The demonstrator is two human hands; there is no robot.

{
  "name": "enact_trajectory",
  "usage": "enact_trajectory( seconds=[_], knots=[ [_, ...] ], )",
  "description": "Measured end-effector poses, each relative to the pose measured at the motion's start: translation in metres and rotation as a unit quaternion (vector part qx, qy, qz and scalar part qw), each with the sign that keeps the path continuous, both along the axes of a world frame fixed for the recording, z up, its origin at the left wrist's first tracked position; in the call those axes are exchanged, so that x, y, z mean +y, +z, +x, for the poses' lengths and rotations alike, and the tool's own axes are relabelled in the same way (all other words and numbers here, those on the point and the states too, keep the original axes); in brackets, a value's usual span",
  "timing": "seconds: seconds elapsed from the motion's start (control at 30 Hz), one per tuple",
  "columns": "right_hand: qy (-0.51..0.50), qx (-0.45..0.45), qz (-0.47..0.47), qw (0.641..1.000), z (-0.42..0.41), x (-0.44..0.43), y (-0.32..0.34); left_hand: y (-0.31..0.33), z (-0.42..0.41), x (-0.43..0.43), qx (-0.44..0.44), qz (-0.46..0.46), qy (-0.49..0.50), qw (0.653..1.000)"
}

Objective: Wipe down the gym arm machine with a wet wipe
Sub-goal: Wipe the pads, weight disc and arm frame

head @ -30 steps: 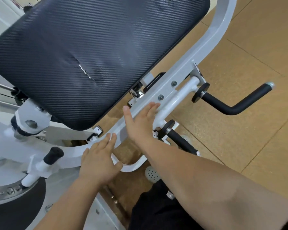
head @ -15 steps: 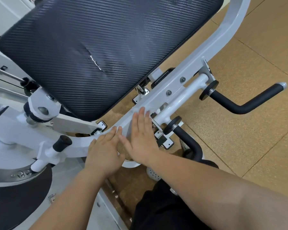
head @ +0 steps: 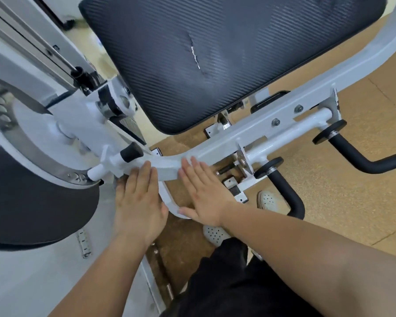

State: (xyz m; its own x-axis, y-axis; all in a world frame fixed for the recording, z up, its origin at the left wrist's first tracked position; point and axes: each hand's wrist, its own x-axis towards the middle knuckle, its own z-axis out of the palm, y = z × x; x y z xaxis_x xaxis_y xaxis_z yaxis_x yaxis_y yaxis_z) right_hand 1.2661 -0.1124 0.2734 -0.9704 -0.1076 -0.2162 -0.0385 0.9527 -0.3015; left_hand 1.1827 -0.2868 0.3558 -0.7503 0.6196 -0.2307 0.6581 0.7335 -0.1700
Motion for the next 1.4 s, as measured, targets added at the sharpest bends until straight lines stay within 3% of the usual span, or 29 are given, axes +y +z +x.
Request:
enact_trajectory(
  seconds=[0.13,0.33,0.4,0.47,0.63,0.77,0.87,1.07,1.23,1.4],
  knots=[
    [0.045,0.03,0.028,0.998,-0.013,-0.006,-0.002,0.001,-0.005,-0.011,-0.024,-0.021,0.001,0.999],
    [-0.171,-0.036,0.087,0.981,0.009,0.032,-0.01,0.003,-0.004,-0.022,-0.049,0.002,0.025,0.998],
    [-0.195,-0.053,0.078,0.976,0.007,0.023,-0.01,0.003,-0.003,-0.022,-0.038,0.009,0.036,0.999],
    [-0.157,-0.04,0.05,0.985,-0.001,0.001,-0.006,0.003,-0.004,-0.025,-0.023,0.018,0.05,0.998],
    [0.048,0.083,0.014,0.995,-0.04,-0.062,0.007,0.005,-0.008,-0.035,-0.012,0.019,0.053,0.998],
    [0.101,0.117,0.113,0.981,-0.058,-0.059,0.014,0.008,-0.015,-0.044,-0.001,0.006,0.034,0.999],
    [0.125,0.088,0.16,0.975,-0.042,-0.026,0.005,0.009,-0.016,-0.047,-0.023,0.004,0.039,0.999],
    [0.145,0.081,0.161,0.973,-0.042,-0.026,0.007,0.003,-0.013,-0.046,-0.04,0.027,0.055,0.997],
    [0.103,0.114,0.13,0.979,-0.047,-0.041,0.004,0.003,-0.005,-0.04,-0.013,0.079,0.038,0.996],
    [-0.057,0.056,0.125,0.989,0.0,0.018,-0.002,-0.004,0.001,-0.02,0.002,0.096,-0.038,0.995]
  ],
)
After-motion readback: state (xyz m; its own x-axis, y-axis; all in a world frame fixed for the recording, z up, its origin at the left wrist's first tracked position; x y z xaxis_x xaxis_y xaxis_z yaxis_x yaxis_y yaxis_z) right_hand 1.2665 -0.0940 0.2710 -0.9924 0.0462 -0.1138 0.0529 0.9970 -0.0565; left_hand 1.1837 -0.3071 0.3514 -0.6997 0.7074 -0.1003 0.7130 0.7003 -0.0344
